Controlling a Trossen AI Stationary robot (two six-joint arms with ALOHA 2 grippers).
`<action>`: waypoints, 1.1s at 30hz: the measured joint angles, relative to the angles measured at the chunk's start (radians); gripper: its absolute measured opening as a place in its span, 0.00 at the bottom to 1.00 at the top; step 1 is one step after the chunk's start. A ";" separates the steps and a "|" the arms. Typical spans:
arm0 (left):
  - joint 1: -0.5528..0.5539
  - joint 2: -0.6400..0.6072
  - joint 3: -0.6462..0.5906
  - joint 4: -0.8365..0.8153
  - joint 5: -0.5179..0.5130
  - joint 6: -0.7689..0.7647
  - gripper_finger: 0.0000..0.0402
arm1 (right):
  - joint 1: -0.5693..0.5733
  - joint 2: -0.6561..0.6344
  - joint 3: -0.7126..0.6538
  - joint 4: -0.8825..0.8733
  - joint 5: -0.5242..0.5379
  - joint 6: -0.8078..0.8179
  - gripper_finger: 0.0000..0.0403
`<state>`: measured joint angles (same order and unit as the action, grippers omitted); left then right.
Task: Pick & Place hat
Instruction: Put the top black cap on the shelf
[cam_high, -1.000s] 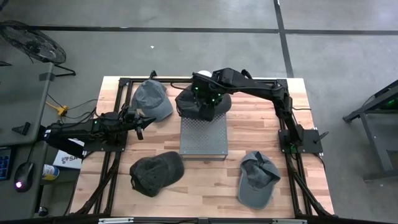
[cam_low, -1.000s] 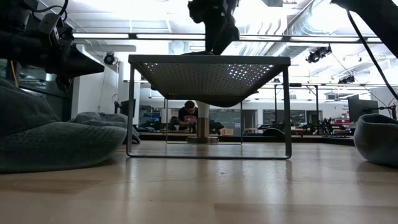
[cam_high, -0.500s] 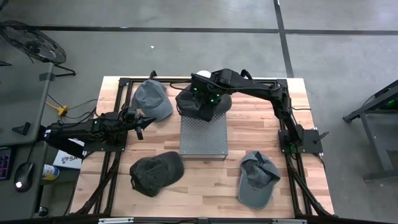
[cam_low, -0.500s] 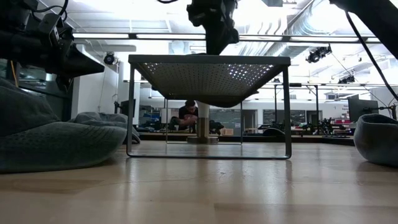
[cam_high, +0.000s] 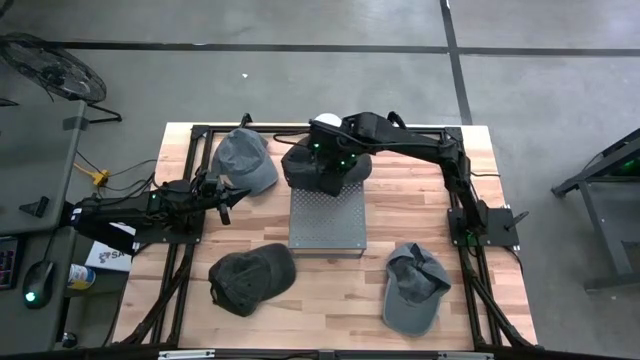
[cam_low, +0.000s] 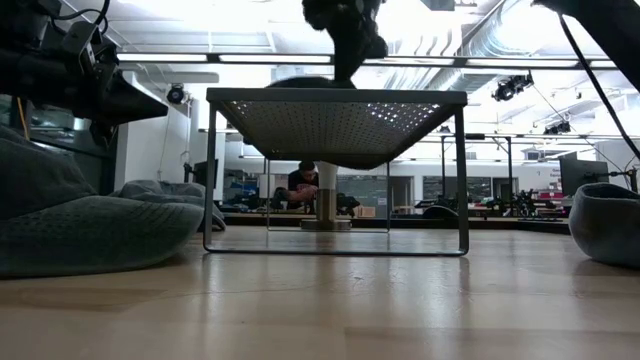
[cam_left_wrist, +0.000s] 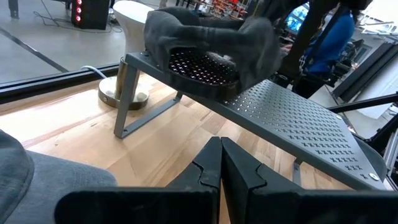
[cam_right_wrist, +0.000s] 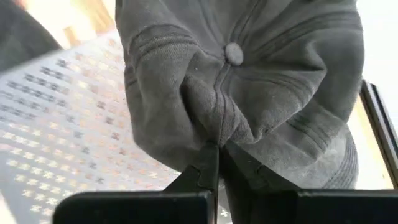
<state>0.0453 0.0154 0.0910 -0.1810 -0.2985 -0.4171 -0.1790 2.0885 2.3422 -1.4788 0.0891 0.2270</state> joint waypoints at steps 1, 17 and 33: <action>0.000 0.000 0.000 0.000 0.000 0.000 0.00 | 0.007 -0.004 0.010 -0.001 0.016 0.005 0.01; 0.000 0.000 0.000 0.000 0.006 0.000 0.00 | 0.090 -0.039 -0.002 -0.001 0.009 0.094 0.00; 0.000 0.000 0.000 0.000 0.009 0.000 0.00 | 0.074 -0.016 -0.100 0.111 -0.027 0.210 0.00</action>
<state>0.0456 0.0154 0.0913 -0.1810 -0.2897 -0.4171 -0.1047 2.0724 2.2417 -1.3679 0.0619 0.4375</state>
